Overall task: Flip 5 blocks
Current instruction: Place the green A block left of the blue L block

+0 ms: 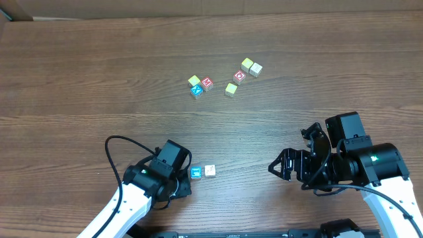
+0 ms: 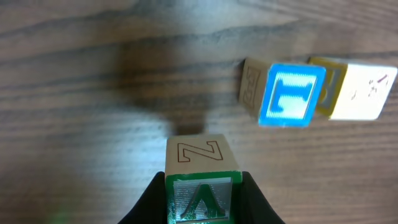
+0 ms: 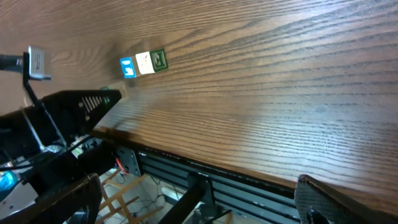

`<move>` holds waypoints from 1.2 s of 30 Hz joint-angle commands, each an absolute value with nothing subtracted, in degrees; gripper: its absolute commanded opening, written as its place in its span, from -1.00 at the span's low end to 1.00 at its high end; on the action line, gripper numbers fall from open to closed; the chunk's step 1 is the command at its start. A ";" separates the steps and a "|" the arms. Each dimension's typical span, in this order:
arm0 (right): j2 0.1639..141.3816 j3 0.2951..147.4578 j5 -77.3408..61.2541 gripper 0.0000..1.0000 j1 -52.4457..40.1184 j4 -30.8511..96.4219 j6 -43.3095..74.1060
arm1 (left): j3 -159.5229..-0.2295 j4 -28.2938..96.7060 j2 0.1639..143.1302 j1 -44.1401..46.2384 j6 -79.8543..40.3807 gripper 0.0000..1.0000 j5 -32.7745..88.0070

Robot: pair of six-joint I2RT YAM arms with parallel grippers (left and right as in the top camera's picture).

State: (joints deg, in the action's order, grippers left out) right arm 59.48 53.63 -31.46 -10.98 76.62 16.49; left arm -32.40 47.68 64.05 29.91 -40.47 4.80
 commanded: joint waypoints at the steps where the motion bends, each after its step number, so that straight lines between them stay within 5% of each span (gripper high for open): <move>1: 59.27 54.46 -31.40 1.00 -11.29 76.71 16.23 | -31.83 45.08 66.52 29.93 -41.39 -0.68 5.56; 17: 59.27 54.46 -31.38 1.00 -11.29 77.03 16.23 | -32.53 42.98 73.38 21.87 -41.74 -0.73 7.55; 36: 59.27 54.46 -31.38 1.00 -11.29 76.60 16.23 | -32.53 38.26 73.41 21.87 -38.06 -0.31 8.49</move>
State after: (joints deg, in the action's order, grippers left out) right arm 59.48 53.63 -31.46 -10.98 77.01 16.49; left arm -32.38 38.89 73.01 22.35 -39.31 7.99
